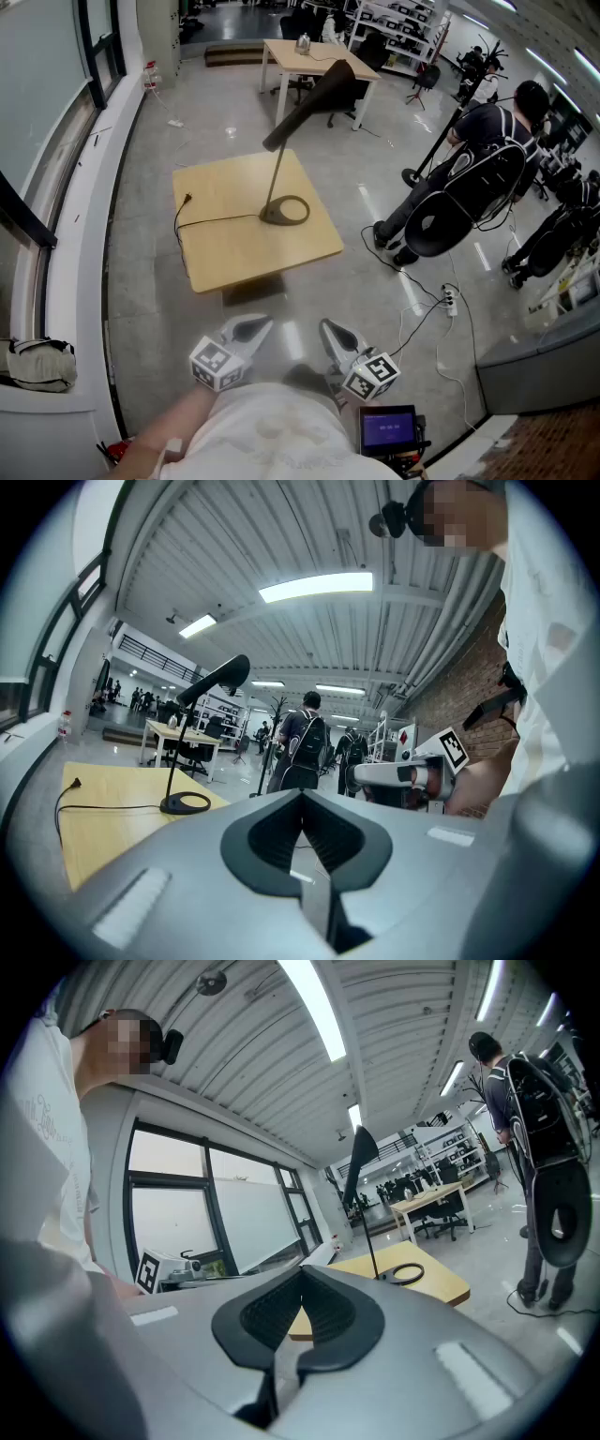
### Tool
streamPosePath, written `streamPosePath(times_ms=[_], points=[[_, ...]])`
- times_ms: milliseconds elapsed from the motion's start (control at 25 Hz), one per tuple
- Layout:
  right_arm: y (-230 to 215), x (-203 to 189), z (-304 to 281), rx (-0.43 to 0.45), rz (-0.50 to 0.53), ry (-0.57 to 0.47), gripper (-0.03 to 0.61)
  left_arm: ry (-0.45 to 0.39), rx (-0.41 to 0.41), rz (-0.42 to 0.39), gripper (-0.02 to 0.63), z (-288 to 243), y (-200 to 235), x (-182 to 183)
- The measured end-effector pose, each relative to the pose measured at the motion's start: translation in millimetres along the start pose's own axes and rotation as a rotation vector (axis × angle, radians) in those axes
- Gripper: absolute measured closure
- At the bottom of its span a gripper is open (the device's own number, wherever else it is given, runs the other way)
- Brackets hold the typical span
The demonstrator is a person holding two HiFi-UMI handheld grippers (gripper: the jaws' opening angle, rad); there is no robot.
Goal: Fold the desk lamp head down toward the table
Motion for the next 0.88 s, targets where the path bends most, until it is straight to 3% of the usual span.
streamPosePath(times_ms=[160, 880], points=[[2, 11, 4, -0.025, -0.007, -0.02, 0.565, -0.013, -0.001, -0.008, 0.612, -3, -16, 26], [7, 11, 18, -0.055, 0.01, -0.031, 0.563, -0.014, -0.005, -0.002, 0.612, 1, -21, 21]])
Point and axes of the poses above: the fingertips, and each gripper's own axes: z backward along the fingers, y to its left, x out of its top, the point moved 1 cm from there along z, backward along the fingers, and after that the axes turned 13 degrees about -y, right-handed, at the moved point
